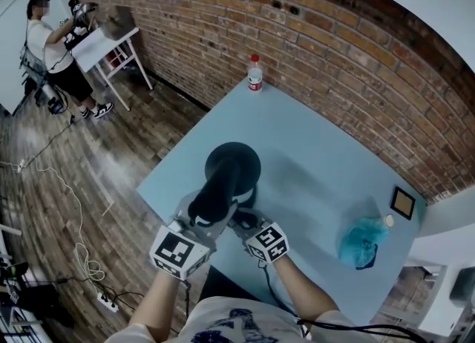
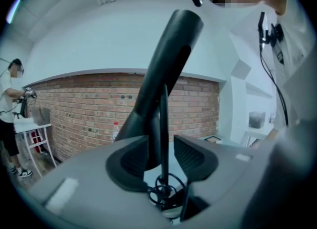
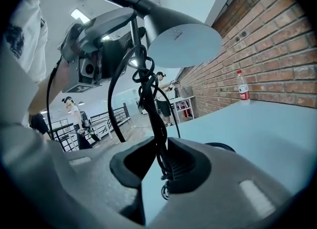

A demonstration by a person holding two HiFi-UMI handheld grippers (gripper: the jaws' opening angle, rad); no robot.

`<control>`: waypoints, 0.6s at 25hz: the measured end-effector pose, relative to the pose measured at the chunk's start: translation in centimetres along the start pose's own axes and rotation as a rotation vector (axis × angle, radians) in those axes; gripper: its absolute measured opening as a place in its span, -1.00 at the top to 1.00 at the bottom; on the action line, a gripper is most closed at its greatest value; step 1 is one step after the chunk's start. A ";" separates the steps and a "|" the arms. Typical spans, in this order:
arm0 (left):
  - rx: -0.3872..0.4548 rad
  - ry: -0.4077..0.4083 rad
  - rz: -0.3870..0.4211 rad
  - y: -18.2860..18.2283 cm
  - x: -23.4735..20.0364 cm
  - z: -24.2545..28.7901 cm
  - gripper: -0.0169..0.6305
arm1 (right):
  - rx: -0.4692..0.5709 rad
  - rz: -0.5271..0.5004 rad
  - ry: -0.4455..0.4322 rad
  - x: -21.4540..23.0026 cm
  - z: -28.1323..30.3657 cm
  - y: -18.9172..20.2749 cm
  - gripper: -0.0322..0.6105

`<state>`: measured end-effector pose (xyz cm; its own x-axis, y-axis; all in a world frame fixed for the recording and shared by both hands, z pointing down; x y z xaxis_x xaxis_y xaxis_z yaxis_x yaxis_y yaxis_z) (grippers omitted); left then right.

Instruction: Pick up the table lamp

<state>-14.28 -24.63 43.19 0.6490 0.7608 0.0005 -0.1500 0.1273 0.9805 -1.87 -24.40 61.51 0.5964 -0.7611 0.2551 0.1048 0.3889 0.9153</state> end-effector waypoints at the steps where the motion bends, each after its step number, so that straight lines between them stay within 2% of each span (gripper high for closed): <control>1: 0.003 -0.005 -0.005 0.0 0.0 0.0 0.47 | -0.001 0.002 -0.002 0.0 0.0 0.0 0.69; 2: 0.008 -0.007 -0.014 0.0 0.0 0.0 0.49 | -0.002 0.001 -0.003 0.0 0.0 0.0 0.69; 4: 0.016 -0.003 -0.032 -0.1 0.0 0.0 0.66 | -0.002 0.001 -0.005 0.0 0.0 0.0 0.69; 9: 0.003 0.010 -0.016 -0.3 0.4 0.5 0.81 | 0.002 0.003 -0.001 0.0 -0.1 0.0 0.69; 15: 0.032 0.017 -0.062 -0.1 0.4 0.4 0.81 | 0.004 0.014 0.001 0.0 -0.2 0.1 0.71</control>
<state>-13.66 -24.61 43.19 0.6439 0.7624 -0.0639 -0.0853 0.1545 0.9843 -1.66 -24.27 61.50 0.5987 -0.7548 0.2678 0.0933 0.3978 0.9127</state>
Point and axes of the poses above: the fingertips, and each gripper's own axes: z forward along the fingers, x to its right, y out of its underside, the point moved 9 cm from there along -z, backward along the fingers, and after that the axes turned 1 degree about y, right-handed, at the moved point
